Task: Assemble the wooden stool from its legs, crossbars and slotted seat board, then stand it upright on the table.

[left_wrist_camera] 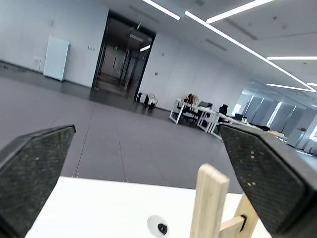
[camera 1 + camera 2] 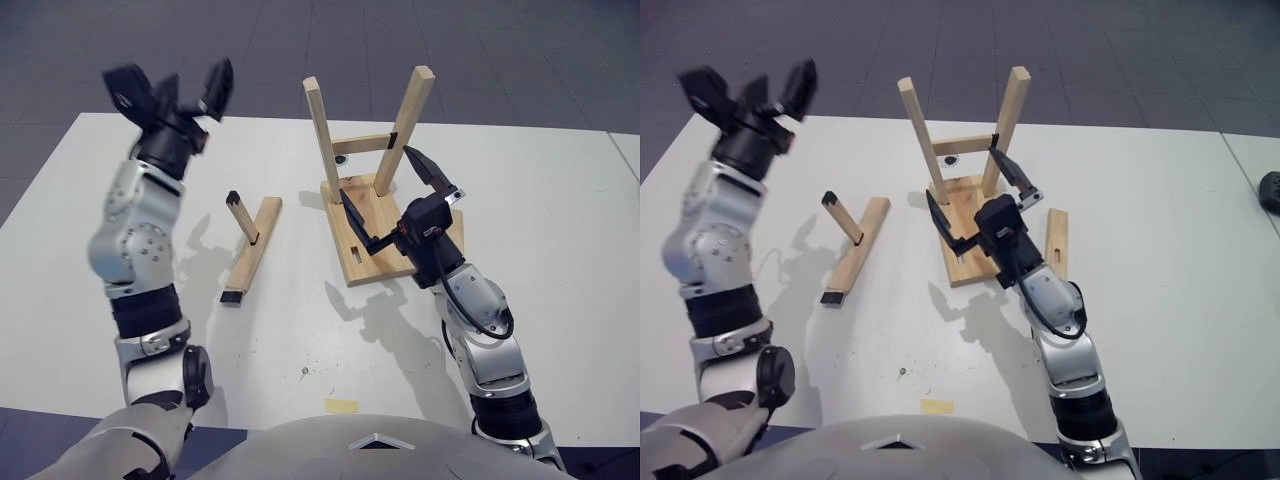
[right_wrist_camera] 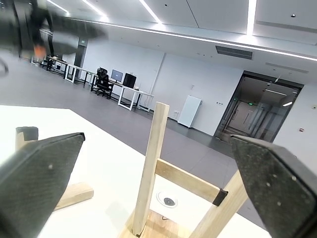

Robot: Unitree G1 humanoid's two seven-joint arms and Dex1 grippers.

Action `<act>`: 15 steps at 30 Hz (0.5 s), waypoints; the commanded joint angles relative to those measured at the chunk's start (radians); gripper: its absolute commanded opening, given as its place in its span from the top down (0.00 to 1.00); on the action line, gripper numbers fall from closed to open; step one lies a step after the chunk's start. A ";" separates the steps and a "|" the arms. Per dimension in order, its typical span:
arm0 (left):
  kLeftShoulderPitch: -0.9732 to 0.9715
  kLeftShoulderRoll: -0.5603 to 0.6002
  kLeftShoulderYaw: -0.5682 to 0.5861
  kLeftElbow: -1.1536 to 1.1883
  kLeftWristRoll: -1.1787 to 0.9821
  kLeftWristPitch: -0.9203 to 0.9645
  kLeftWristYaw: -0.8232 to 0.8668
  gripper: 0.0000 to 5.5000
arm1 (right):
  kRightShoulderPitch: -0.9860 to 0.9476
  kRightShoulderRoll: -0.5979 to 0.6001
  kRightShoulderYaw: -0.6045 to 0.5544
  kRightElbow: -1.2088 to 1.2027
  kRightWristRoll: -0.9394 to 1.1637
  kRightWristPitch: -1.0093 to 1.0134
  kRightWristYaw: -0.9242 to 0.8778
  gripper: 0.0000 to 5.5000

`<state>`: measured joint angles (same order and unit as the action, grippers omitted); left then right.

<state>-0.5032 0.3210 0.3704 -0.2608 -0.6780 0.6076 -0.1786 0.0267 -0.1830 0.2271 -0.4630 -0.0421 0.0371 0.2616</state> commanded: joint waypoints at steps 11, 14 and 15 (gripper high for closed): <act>0.564 0.175 -0.223 -0.072 0.099 0.246 -0.154 0.02 | 0.069 0.027 0.015 0.002 -0.041 -0.024 -0.049 0.02; 0.560 0.185 -0.330 -0.055 0.190 0.236 -0.145 0.02 | 0.065 0.024 0.014 0.009 -0.042 -0.025 -0.044 0.02; 0.558 0.187 -0.357 -0.036 0.223 0.235 -0.136 0.02 | 0.063 0.024 0.014 0.011 -0.043 -0.025 -0.043 0.02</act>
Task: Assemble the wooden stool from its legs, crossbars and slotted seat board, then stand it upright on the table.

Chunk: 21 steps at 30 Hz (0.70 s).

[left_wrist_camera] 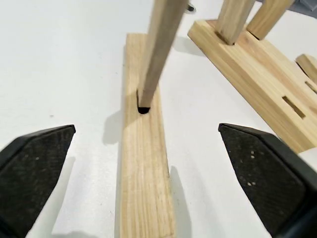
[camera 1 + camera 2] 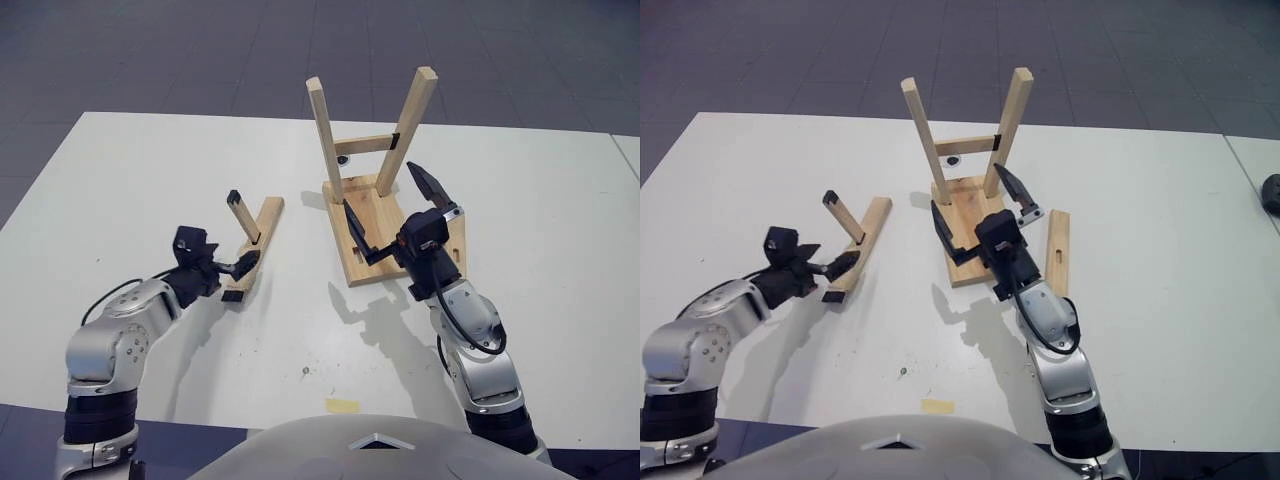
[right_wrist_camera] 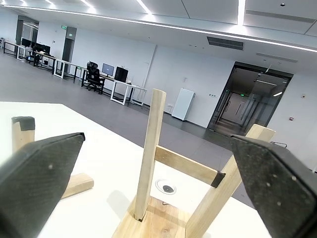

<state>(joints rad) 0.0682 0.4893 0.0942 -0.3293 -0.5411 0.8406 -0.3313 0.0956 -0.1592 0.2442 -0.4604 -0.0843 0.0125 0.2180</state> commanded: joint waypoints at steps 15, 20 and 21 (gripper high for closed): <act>-0.048 0.070 -0.156 0.099 0.250 0.032 -0.014 0.47 | -0.009 0.015 -0.004 0.015 -0.018 -0.005 -0.021 0.02; -0.077 0.072 -0.147 0.082 0.274 0.003 -0.027 0.61 | -0.011 0.015 -0.006 0.014 -0.019 -0.003 -0.026 0.02; -0.087 0.068 -0.138 0.088 0.280 -0.007 -0.020 0.62 | -0.014 0.014 -0.007 0.016 -0.019 -0.002 -0.026 0.02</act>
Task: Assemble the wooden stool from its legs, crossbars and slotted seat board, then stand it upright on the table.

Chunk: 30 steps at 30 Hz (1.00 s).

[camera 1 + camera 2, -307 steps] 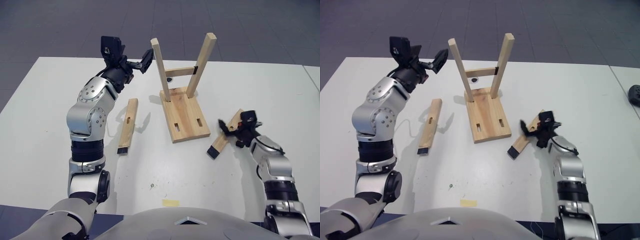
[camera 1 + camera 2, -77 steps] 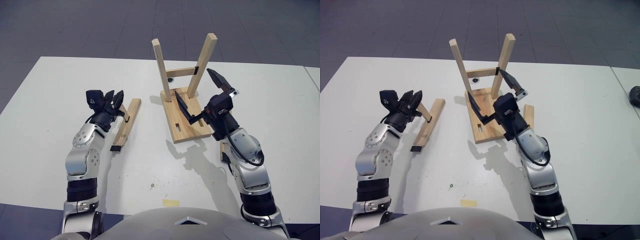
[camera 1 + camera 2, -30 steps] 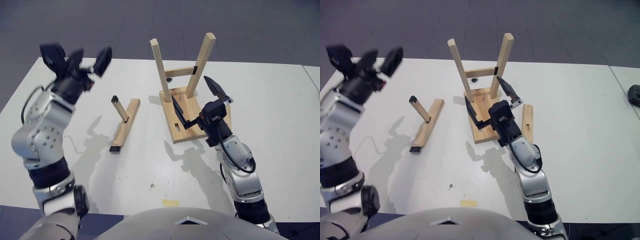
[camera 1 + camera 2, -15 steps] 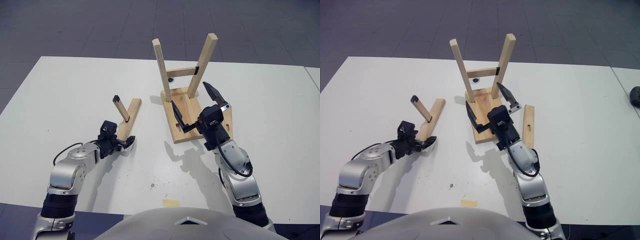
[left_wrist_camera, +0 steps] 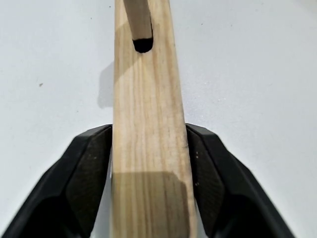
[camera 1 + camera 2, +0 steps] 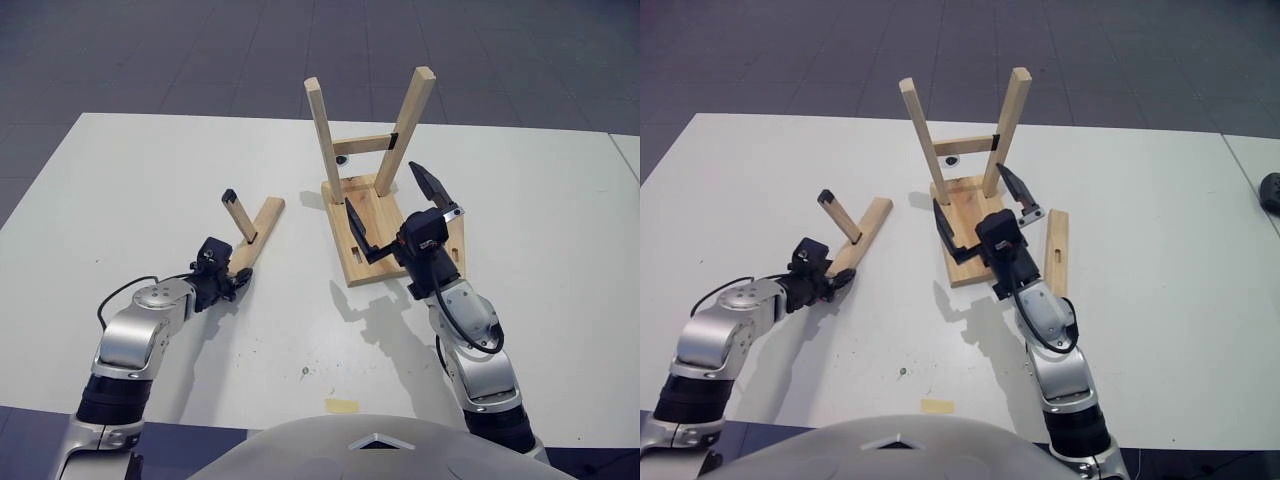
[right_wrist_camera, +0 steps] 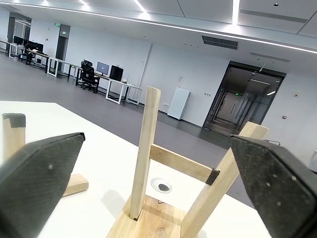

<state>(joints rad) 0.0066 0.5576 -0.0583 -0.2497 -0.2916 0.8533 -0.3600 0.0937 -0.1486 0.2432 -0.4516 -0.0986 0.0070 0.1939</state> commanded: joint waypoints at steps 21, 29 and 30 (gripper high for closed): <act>-0.399 -0.034 0.091 -0.153 0.112 -0.641 -0.036 0.62 | -0.395 -0.082 -0.478 -0.127 1.429 0.446 -0.079 0.02; -0.305 -0.050 -0.062 -0.147 0.129 -0.738 -0.202 0.62 | -0.461 -0.061 -0.447 -0.029 1.562 0.486 -0.243 0.02; -0.302 -0.055 -0.077 -0.152 0.135 -0.747 -0.213 0.62 | -0.463 -0.055 -0.431 -0.028 1.560 0.492 -0.260 0.02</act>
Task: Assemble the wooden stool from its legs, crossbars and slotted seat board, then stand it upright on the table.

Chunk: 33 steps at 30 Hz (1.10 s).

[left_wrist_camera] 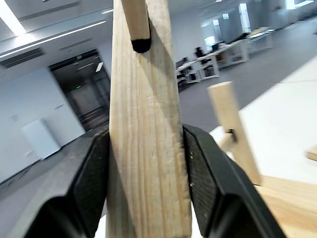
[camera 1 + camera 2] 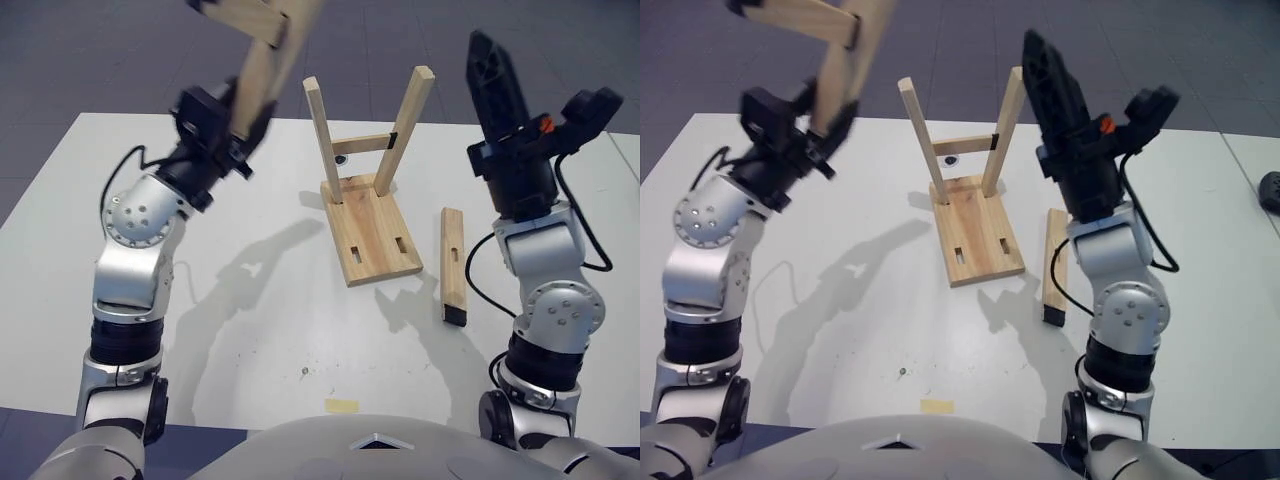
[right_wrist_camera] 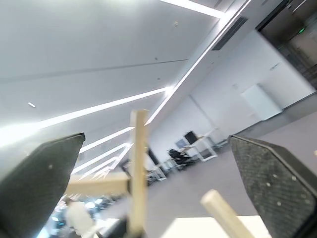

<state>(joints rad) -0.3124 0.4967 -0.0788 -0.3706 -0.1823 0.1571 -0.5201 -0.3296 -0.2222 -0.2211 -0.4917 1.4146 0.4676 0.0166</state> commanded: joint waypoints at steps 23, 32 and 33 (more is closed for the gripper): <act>0.046 -0.025 -0.115 -0.056 0.102 -0.078 -0.082 0.62 | 0.045 0.014 0.067 -0.024 -0.033 0.054 -0.064 0.60; 0.049 -0.013 -0.135 -0.032 0.153 -0.114 -0.089 0.56 | 0.055 0.032 0.066 -0.024 -0.043 0.033 -0.076 0.80; 0.054 -0.014 -0.129 -0.036 0.148 -0.103 -0.087 0.54 | 0.054 0.033 0.056 -0.017 -0.057 0.022 -0.075 0.81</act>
<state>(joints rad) -0.2670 0.4755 -0.2069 -0.4049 -0.0499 0.0634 -0.6024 -0.2748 -0.1976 -0.1476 -0.5136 1.3795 0.5108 -0.0462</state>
